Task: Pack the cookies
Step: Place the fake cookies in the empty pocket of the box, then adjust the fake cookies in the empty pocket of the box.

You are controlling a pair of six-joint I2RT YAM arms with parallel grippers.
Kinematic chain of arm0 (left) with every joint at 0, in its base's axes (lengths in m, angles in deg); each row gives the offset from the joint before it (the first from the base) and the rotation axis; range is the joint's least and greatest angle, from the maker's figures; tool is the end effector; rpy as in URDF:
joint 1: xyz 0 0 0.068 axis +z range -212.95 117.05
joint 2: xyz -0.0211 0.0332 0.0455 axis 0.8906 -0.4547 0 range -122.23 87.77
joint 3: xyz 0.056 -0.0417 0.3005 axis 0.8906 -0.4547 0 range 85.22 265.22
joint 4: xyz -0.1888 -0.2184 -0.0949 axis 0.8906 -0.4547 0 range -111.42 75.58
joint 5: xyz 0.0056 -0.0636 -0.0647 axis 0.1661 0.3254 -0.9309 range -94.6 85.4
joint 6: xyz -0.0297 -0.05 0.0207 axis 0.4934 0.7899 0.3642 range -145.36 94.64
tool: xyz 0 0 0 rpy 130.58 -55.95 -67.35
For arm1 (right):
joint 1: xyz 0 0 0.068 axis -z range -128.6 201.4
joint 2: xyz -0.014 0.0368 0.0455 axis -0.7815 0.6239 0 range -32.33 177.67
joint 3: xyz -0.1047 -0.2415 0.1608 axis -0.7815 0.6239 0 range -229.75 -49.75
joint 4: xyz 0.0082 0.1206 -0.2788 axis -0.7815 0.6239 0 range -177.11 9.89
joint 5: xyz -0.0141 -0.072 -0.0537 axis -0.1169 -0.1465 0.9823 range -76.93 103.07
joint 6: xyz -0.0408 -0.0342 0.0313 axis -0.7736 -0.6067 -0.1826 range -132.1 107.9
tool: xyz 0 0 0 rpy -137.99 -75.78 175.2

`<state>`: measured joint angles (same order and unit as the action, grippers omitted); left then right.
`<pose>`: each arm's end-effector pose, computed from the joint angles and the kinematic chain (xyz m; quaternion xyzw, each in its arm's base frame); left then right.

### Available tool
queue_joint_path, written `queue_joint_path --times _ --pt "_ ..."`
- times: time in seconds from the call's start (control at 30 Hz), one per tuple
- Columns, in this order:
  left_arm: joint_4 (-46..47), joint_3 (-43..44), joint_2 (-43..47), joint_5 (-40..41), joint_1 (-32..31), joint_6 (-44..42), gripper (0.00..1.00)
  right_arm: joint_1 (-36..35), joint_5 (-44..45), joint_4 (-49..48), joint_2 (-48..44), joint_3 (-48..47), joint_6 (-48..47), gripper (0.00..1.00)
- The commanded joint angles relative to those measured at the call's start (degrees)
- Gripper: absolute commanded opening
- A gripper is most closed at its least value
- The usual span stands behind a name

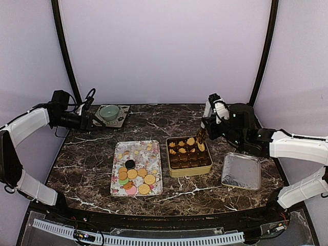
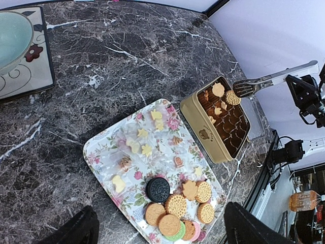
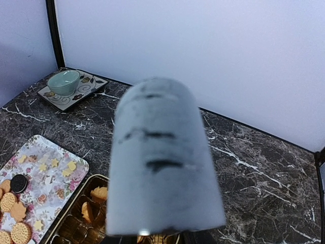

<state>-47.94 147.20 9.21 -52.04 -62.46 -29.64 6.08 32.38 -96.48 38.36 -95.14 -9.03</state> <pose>0.3232 -0.0316 0.3021 0.1655 0.8556 -0.3648 0.3279 0.2372 0.2179 0.2953 -0.1894 0.7705 0.1212 0.5964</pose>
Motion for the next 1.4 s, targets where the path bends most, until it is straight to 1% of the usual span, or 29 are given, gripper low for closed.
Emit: queue_joint_path --times 0.0,0.07,0.33,0.43,0.73,1.0,1.17,1.37 --pt "-1.0 1.8 0.2 -1.0 0.5 0.1 0.88 0.3 0.6 -1.1 -1.6 -1.2 -0.2 0.25" --pt "-0.9 1.8 0.1 -0.9 0.5 0.1 0.88 0.4 0.5 -1.0 -1.7 -0.7 0.0 0.24" --pt "-0.9 2.4 -0.4 -1.0 0.4 0.1 0.88 0.3 0.6 -0.4 -2.0 0.5 0.7 0.16" --pt "-0.9 2.5 -0.4 -1.0 0.5 0.0 0.88 0.3 0.5 -0.4 -1.5 1.0 0.8 0.14" --pt "-1.1 2.4 -0.4 -1.0 0.4 0.0 0.88 0.3 -0.6 -1.0 0.9 2.1 1.7 0.12" --pt "-1.0 2.4 -0.6 -1.0 0.4 0.0 0.88 0.4 -1.8 -1.0 1.5 0.0 1.1 0.15" --pt "-0.9 2.1 -0.3 -0.8 0.4 -0.1 0.88 0.3 -3.9 -1.9 4.2 -0.3 1.8 0.13" --pt "-0.9 1.8 -0.2 -0.5 0.5 -0.3 0.88 0.3 -4.6 -4.0 6.3 2.6 3.0 0.1"
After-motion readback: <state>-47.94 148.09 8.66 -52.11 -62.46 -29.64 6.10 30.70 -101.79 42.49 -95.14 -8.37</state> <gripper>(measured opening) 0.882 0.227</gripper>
